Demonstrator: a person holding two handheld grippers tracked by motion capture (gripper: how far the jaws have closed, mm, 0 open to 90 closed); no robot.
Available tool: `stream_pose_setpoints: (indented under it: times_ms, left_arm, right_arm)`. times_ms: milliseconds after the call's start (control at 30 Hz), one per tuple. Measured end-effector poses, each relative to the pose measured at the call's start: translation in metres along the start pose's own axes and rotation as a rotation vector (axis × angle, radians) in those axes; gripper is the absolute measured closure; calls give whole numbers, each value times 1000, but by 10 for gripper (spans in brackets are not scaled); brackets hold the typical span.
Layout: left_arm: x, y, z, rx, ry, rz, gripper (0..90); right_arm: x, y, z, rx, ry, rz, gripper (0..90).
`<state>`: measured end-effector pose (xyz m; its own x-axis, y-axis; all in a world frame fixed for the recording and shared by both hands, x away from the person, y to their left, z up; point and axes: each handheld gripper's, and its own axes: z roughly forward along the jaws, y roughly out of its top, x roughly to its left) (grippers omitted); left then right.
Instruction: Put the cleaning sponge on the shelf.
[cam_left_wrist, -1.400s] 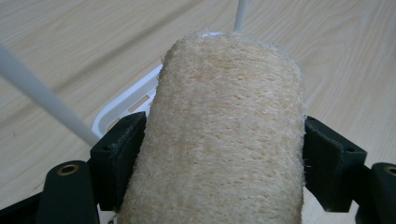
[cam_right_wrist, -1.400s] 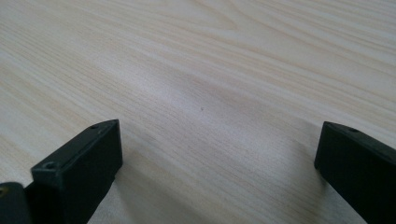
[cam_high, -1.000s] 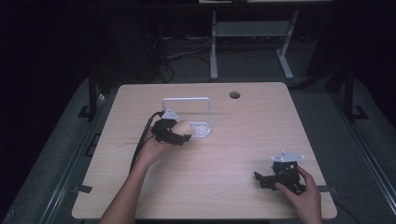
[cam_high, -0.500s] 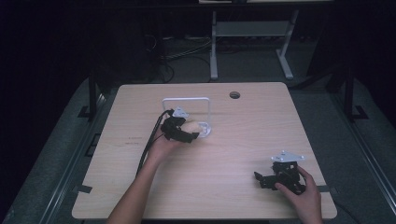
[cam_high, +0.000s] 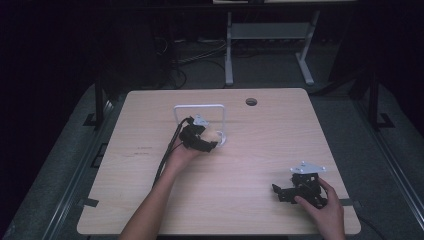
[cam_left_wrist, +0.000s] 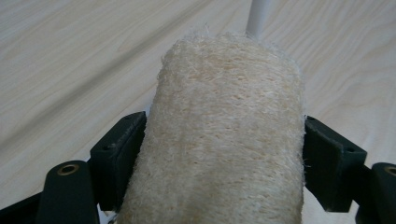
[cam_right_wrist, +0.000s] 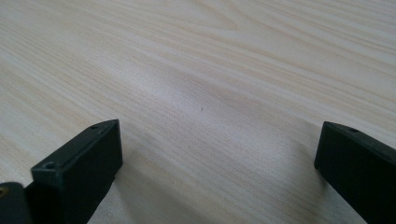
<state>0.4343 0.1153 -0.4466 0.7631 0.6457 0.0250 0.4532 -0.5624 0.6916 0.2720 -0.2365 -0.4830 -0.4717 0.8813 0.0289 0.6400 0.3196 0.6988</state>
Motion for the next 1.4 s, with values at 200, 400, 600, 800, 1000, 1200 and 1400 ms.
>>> stream_pose_setpoints:
  times_ms: [200, 400, 600, 800, 1000, 1200, 1400]
  left_arm:
    - [0, -1, 7, 21, 1, -7, 225]
    - [1, -3, 10, 20, 16, -11, 223]
    - [3, -3, 10, 27, 27, -2, 218]
    - [2, -3, 11, 24, 25, -3, 193]
    - [1, -1, 6, 2, 23, -11, 177]
    - [-1, 3, -5, -31, 18, -10, 175]
    - [-4, 7, -17, -62, 19, -12, 176]
  right_arm:
    - [0, 0, 0, 0, 0, 0, 7]
    - [0, 0, 0, 0, 0, 0, 7]
    - [0, 0, 0, 0, 0, 0, 7]
    - [0, 0, 0, 0, 0, 0, 7]
    - [0, 0, 0, 0, 0, 1, 7]
    - [0, 0, 0, 0, 0, 0, 7]
    - [0, 0, 0, 0, 0, 0, 7]
